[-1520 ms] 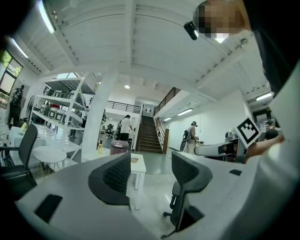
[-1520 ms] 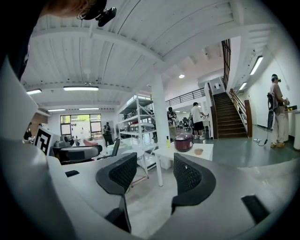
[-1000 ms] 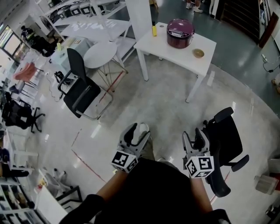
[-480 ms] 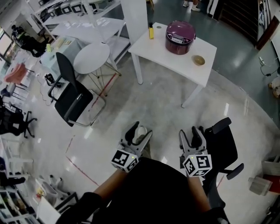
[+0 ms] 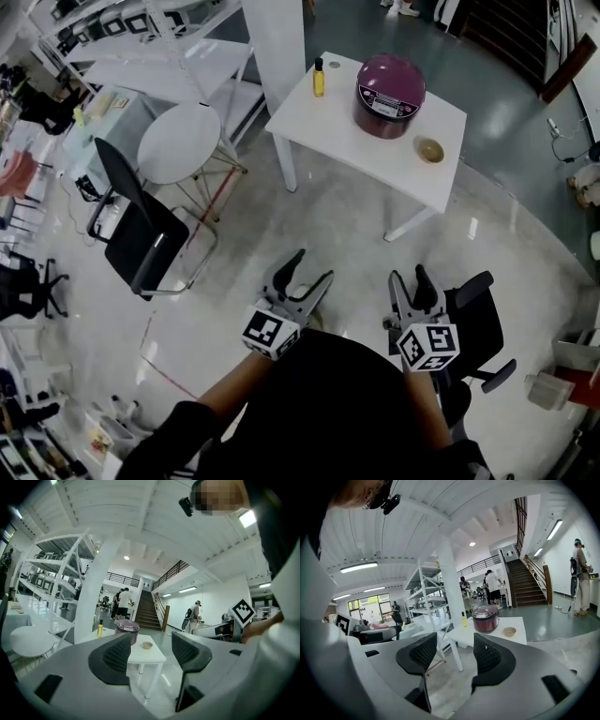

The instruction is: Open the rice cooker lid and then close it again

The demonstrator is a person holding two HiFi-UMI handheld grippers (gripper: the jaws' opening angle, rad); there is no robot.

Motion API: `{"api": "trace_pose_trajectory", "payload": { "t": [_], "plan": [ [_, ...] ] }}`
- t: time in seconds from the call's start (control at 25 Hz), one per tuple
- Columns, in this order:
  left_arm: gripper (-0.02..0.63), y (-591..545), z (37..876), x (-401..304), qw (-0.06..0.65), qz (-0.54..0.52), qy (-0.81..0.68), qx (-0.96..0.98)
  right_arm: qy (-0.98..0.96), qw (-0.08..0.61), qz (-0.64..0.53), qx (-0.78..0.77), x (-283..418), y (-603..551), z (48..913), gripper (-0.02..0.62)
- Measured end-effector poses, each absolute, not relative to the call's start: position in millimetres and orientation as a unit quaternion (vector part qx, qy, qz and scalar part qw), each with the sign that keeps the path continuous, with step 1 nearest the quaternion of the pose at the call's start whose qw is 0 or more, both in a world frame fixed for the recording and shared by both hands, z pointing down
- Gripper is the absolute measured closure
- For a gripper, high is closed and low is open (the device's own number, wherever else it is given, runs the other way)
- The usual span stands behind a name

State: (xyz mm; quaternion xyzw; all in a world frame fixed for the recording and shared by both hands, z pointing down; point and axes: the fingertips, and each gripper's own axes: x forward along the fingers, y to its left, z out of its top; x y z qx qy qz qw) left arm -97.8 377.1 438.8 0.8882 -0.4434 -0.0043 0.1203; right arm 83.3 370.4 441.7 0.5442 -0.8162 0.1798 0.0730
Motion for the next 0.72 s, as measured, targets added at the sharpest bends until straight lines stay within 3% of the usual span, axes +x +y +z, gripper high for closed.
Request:
{"api": "trace_pose_trajectory", "payload": {
  "t": [0.72],
  "plan": [
    [0.356, 235.6, 450.4, -179.5, 0.143, -0.031, -0.423, 0.894, -0.783, 0.067, 0.174, 0.594, 37.2, 255.9, 436.3, 0.382]
  ]
}}
